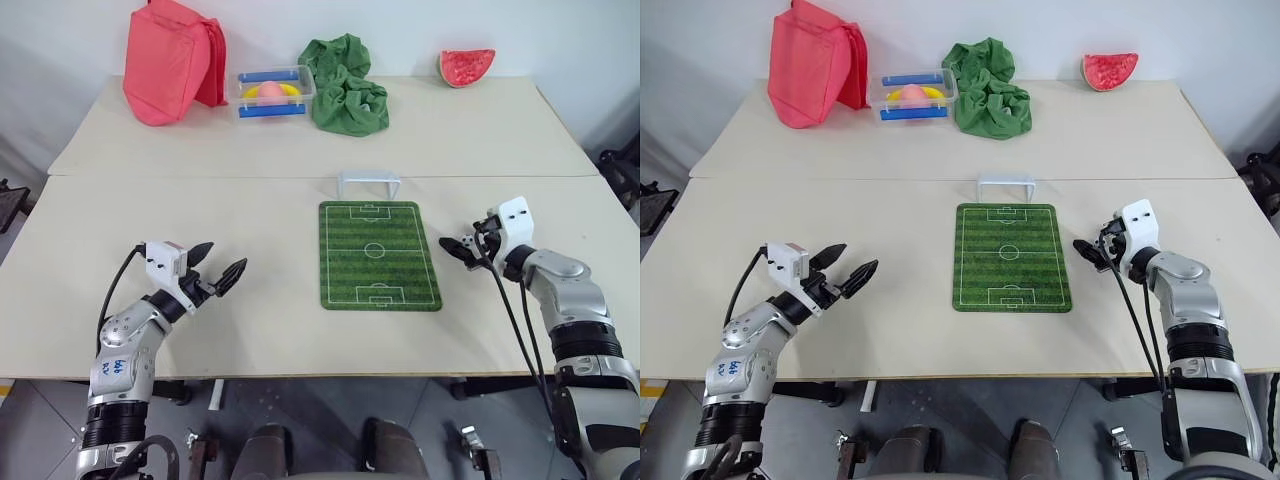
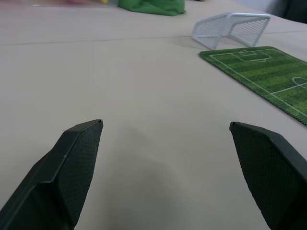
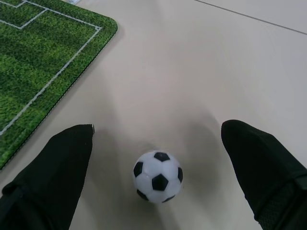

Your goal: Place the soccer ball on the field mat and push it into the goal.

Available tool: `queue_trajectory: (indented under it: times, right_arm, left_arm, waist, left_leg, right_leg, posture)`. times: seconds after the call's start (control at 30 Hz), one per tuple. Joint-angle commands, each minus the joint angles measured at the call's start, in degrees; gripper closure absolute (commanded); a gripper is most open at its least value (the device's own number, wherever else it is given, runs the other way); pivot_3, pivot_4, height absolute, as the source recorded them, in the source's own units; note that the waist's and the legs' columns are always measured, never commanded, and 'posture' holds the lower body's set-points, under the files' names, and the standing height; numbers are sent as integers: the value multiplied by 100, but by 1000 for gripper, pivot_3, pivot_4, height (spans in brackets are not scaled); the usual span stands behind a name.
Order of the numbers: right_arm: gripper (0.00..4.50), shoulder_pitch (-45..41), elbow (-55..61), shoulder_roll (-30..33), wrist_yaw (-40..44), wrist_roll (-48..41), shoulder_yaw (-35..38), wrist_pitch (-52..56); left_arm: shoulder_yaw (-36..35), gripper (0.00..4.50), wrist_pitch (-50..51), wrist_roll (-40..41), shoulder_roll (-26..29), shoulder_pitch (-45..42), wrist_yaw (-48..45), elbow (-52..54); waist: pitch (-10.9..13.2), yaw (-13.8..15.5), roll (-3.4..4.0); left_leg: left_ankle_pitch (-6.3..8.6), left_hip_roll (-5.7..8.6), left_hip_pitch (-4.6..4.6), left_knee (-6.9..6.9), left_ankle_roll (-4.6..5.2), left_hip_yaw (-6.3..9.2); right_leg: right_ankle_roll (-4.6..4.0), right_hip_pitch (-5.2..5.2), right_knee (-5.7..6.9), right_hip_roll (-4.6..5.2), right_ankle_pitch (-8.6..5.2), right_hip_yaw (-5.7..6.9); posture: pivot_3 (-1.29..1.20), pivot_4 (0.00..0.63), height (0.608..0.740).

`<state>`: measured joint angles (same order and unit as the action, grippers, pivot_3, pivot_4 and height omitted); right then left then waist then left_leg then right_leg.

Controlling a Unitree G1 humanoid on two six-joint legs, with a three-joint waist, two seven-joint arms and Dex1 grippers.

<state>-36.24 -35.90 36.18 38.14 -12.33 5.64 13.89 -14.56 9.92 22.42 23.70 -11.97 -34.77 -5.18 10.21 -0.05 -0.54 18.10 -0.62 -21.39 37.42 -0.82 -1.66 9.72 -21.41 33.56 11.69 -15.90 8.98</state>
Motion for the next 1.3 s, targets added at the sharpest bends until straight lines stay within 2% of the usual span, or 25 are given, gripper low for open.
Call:
queue_trajectory:
  times: [0.03,0.27,0.3,0.4,0.6,0.67,0.83,0.93,1.07,1.3]
  right_arm:
    - [33,222,75,71,67,0,117,184]
    - [33,504,485,69,249,-148,224,603]
    - [203,552,546,58,250,-143,244,552]
    - [949,643,677,37,228,-140,294,452]
    - [3127,798,1253,127,260,-235,350,534]
    - [3671,775,1602,182,299,-318,399,660]
    - [3667,654,2460,274,547,-482,287,1005]
    - [3667,650,3185,308,1024,-729,-15,1433]
    - [3667,627,3977,316,2158,-772,-1115,1531]
    - [3667,54,3320,148,3015,-362,-2015,917]
  left_arm:
    - [-85,0,4,91,48,43,21,260]
    - [-119,0,48,109,129,-60,-45,183]
    - [-116,0,41,105,147,-89,-64,158]
    - [-104,0,36,108,172,-119,-89,140]
    - [-51,0,57,148,231,-79,-296,201]
    - [-3,0,98,178,274,-82,-440,223]
    - [140,0,237,320,401,-114,-926,311]
    - [377,0,300,404,510,-80,-1404,385]
    - [834,0,-16,226,611,-115,-2104,338]
    - [977,0,-777,145,484,-238,-2470,89]
  waist:
    - [0,10,0]
    - [0,2,0]
    - [0,0,0]
    - [0,7,0]
    - [0,7,0]
    - [0,-1,0]
    - [2,-7,4]
    - [3,-20,5]
    - [3,-11,6]
    - [4,-4,5]
  left_leg:
    - [0,0,0,1,0,0]
    - [1,-2,1,1,-1,0]
    - [1,-2,2,0,-1,0]
    - [1,-3,2,1,-2,0]
    - [1,-2,2,2,-2,0]
    - [1,-2,2,2,-2,0]
    - [1,-4,1,0,-2,-2]
    - [3,-9,2,0,-4,-4]
    - [4,-11,2,1,-7,-4]
    - [5,-9,-2,14,-6,-4]
  right_leg:
    - [0,1,0,0,0,0]
    - [0,2,0,-2,0,0]
    - [0,2,0,-3,0,0]
    - [-1,2,0,-4,0,0]
    - [-1,3,0,-3,1,0]
    - [-1,2,0,-3,1,-1]
    - [-1,-3,0,-4,1,-2]
    - [-2,-5,1,-9,1,-3]
    - [-3,-5,0,-12,1,-3]
    - [-6,-5,2,-11,3,-4]
  posture:
    - [0,150,740]
    - [0,150,740]
    - [0,150,740]
    - [0,150,740]
    - [0,150,740]
    - [0,150,740]
    - [0,150,740]
    - [0,150,740]
    - [0,150,740]
    - [0,150,740]
